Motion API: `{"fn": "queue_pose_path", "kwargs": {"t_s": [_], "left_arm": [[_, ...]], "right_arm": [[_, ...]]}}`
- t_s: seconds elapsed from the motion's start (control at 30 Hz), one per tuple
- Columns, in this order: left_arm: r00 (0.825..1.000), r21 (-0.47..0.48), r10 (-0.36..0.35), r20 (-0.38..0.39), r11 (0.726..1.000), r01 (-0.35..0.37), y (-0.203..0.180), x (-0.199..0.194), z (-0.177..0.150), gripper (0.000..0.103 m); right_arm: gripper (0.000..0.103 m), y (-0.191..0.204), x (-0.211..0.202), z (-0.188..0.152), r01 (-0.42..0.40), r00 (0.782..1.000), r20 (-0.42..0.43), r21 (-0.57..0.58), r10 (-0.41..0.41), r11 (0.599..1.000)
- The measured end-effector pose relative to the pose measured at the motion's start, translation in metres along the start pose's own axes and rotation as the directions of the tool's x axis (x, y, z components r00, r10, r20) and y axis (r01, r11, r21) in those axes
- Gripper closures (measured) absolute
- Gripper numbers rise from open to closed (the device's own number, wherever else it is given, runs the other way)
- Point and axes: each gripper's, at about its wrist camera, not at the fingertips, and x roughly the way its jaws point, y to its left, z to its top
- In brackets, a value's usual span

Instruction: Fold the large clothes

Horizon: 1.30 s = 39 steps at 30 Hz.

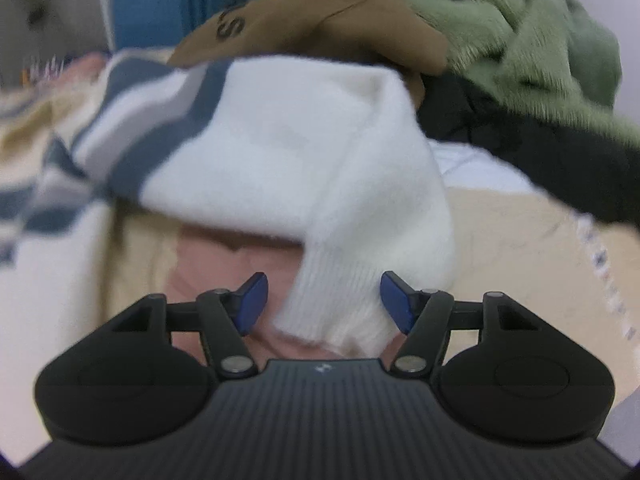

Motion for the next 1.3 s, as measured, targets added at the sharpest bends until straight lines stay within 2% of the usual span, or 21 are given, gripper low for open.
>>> {"fn": "queue_pose_path", "kwargs": {"t_s": [0.07,0.13,0.2,0.27,0.37,0.53,0.67,0.77,0.83,0.97,1.1,1.27,1.3], "left_arm": [[1.000,-0.015,0.007,0.005,1.000,-0.007,0.004,-0.001,0.002,0.040],[1.000,-0.022,0.014,0.010,1.000,-0.013,0.007,-0.001,0.003,0.040],[1.000,-0.035,0.003,0.014,0.999,-0.003,0.009,-0.004,0.004,0.040],[1.000,-0.042,-0.009,0.024,0.999,0.010,0.010,-0.009,0.004,0.040],[0.999,-0.037,-0.016,0.039,0.999,0.018,0.008,-0.022,0.005,0.040],[0.994,-0.033,-0.054,0.096,0.998,0.057,0.007,-0.059,0.006,0.040],[0.987,-0.010,-0.062,0.147,0.998,0.065,0.007,-0.083,0.007,0.040],[0.985,-0.010,-0.052,0.162,0.998,0.055,0.010,-0.090,0.011,0.040],[0.984,-0.025,-0.063,0.167,0.997,0.068,0.015,-0.093,0.016,0.040],[0.979,-0.051,-0.051,0.200,0.997,0.062,0.030,-0.105,0.025,0.040],[0.973,-0.107,-0.042,0.226,0.992,0.068,0.052,-0.116,0.034,0.040],[0.964,-0.179,-0.027,0.265,0.981,0.077,0.076,-0.130,0.044,0.040],[0.962,-0.187,-0.023,0.271,0.979,0.076,0.080,-0.133,0.045,0.040]], "right_arm": [[0.052,0.003,0.004,-0.002,0.066,0.998,0.001,-0.052,-0.066,0.996],[0.077,0.001,0.007,-0.004,0.110,0.994,0.003,-0.063,-0.110,0.992],[0.091,-0.007,0.002,-0.002,0.139,0.990,0.011,-0.023,-0.138,0.990],[0.093,-0.018,-0.010,0.002,0.147,0.988,0.032,0.052,-0.149,0.988],[0.094,-0.030,-0.040,0.009,0.114,0.984,0.120,0.123,-0.129,0.986],[0.095,-0.033,-0.100,0.018,0.079,0.966,0.237,0.100,-0.101,0.992],[0.095,-0.008,-0.158,0.036,0.082,0.933,0.355,-0.031,-0.065,0.996],[0.095,0.007,-0.205,0.056,0.010,0.906,0.422,-0.077,0.024,0.997],[0.095,0.024,-0.235,0.066,-0.028,0.881,0.465,-0.142,0.091,0.990],[0.095,0.065,-0.281,0.079,-0.151,0.832,0.487,-0.260,0.265,0.954],[0.095,0.110,-0.299,0.075,-0.299,0.792,0.435,-0.337,0.429,0.893],[0.094,0.169,-0.292,0.048,-0.493,0.744,0.289,-0.371,0.603,0.787],[0.094,0.180,-0.288,0.041,-0.510,0.744,0.262,-0.373,0.615,0.775]]}}
